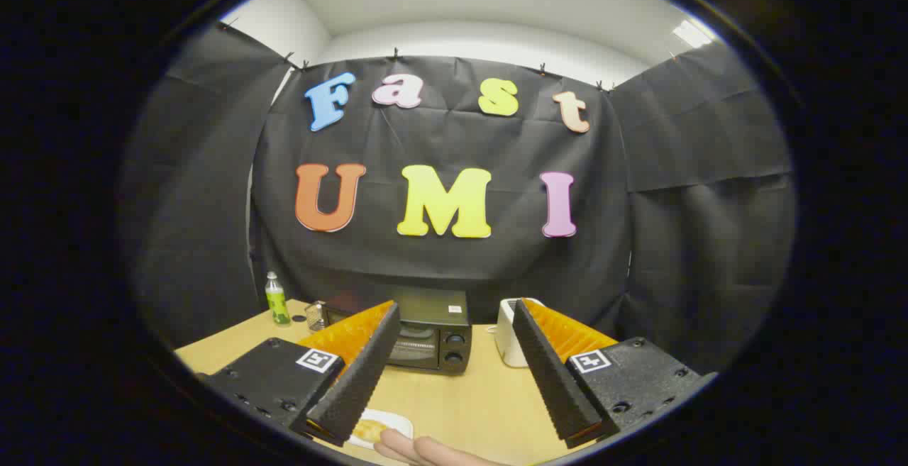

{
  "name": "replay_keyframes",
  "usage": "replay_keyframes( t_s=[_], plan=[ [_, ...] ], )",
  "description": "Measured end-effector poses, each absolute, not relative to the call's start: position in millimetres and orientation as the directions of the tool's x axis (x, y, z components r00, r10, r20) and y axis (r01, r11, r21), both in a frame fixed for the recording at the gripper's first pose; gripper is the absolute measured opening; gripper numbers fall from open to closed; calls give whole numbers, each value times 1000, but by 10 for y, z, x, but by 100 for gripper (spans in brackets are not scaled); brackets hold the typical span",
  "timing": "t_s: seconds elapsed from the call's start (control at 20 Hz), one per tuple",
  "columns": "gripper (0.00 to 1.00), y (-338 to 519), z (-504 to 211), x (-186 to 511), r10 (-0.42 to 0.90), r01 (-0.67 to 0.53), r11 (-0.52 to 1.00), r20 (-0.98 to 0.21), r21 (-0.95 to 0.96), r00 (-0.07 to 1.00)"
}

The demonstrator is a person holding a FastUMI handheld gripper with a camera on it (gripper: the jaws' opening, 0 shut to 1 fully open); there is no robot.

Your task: Open the toaster oven, put the food inside, and close the toaster oven door.

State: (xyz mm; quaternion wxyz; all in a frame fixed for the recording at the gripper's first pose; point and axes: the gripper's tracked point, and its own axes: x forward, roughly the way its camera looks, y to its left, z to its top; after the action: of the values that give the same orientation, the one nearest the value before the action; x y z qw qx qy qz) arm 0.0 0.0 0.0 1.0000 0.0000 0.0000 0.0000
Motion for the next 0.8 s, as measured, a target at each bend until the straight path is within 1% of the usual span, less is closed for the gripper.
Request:
replay_keyframes(
  t_s=[0.15, 0.35, 0.55, 0.8],
  plan=[
    [100, -73, -218, -65, -32, 35, 999, -60, 36, 998],
    [100, -20, -249, -120, -2, 14, 995, -113, 103, 994],
    [100, 116, -101, -293, 2, 9, 995, -108, 100, 994],
    [100, 358, 134, -582, 22, -17, 996, -65, 87, 998]
  ],
)
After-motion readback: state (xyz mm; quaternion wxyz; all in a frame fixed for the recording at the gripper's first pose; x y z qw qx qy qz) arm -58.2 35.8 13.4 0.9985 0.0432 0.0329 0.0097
